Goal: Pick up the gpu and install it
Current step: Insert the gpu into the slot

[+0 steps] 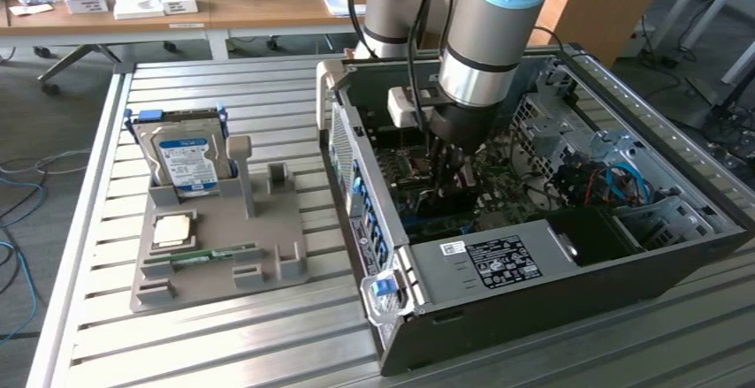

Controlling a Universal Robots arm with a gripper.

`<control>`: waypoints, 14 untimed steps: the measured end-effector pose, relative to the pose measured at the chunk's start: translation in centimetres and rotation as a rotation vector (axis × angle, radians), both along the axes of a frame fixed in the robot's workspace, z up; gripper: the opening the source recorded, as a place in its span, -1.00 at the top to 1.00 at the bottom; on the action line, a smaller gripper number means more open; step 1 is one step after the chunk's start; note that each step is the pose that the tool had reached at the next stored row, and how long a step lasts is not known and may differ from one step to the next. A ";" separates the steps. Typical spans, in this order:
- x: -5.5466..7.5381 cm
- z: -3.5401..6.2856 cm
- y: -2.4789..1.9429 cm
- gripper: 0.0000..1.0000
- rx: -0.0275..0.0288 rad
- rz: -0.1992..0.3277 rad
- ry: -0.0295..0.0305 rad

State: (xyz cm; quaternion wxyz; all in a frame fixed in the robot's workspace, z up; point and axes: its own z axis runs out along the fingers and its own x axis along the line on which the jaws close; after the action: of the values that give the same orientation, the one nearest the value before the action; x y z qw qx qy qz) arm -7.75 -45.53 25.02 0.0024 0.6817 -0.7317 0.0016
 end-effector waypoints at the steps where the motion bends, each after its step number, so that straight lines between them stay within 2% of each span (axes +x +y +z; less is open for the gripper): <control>1: 0.0 -0.07 0.01 0.47 0.0012 0.000 -0.0004; 14: -0.1 -0.12 0.01 0.47 0.0003 -0.002 -0.0001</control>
State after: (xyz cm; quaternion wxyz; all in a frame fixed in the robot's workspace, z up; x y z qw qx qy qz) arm -7.84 -45.53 24.90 0.0022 0.6810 -0.7323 0.0016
